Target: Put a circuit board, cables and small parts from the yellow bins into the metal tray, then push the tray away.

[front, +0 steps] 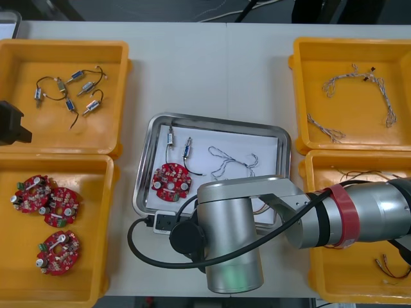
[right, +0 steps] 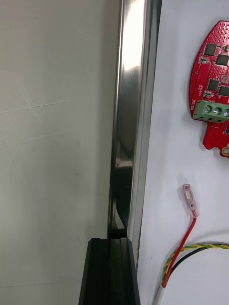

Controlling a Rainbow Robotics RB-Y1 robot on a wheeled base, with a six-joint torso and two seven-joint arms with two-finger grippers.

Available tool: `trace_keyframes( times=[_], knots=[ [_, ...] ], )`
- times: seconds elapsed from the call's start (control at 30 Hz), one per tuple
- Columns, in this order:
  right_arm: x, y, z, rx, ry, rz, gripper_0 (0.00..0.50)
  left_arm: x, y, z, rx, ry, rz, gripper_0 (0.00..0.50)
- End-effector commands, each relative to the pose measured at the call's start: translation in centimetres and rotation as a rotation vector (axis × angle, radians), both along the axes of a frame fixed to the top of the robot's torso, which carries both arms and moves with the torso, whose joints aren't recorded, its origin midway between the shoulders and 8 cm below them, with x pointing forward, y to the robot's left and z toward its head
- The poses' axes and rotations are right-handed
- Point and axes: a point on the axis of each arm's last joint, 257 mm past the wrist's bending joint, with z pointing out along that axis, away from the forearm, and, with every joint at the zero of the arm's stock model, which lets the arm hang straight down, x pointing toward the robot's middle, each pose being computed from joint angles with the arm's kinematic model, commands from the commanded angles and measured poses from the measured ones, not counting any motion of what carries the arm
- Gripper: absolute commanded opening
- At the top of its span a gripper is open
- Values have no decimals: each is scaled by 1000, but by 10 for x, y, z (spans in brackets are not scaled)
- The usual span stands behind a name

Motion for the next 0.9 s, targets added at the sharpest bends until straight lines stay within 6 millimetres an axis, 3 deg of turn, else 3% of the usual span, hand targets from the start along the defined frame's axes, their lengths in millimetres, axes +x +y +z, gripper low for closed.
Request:
trace_keyframes(
  times=[0.03,0.13,0.2,0.23,0.27,0.3,0.4,0.9],
  knots=[
    [8,6,9,-18,-41,59,0,-3,13,14,70,-30,-42,500],
    [10,6,11,-18,-52,62,0,-3,13,14,70,-30,-42,500],
    [11,7,13,-15,-63,70,140,-3,13,14,70,-30,-42,500],
    [11,7,14,-15,-70,74,262,-3,13,14,70,-30,-42,500],
    [12,8,16,-13,-78,80,262,-3,13,14,70,-30,-42,500],
    [12,8,16,-13,-78,81,396,-3,13,14,70,-30,-42,500],
    [12,9,17,-10,-79,79,431,-3,13,14,70,-30,-42,500],
    [20,2,7,-27,-58,38,431,-3,13,14,70,-30,-42,500]
  ],
)
